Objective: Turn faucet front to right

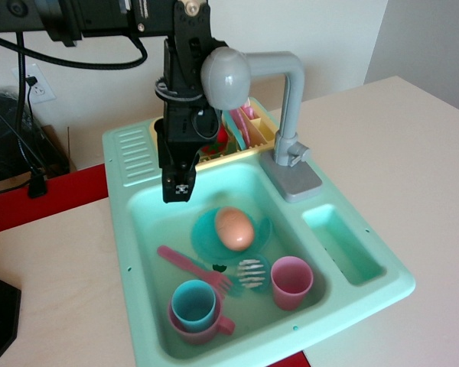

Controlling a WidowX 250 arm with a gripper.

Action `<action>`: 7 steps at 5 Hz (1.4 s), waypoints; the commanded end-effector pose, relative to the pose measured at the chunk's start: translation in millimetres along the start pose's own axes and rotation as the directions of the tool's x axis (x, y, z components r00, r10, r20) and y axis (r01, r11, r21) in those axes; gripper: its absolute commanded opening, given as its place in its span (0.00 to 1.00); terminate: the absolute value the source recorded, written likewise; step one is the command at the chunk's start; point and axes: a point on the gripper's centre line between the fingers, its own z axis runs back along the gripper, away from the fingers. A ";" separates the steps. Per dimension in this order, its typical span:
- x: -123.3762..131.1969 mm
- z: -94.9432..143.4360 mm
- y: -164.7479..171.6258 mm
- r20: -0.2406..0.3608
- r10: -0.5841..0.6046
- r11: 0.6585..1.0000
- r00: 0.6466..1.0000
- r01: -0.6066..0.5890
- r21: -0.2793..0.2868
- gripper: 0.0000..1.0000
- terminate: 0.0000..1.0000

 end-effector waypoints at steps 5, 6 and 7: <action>-76.7 15.6 48.3 0.085 0.273 0.960 0.958 -0.277 0.042 1.00 0.00; -97.0 33.3 46.6 0.166 0.329 0.935 0.930 -0.346 0.083 1.00 0.00; -117.2 30.8 45.5 0.165 0.363 0.931 0.917 -0.355 -0.080 1.00 0.00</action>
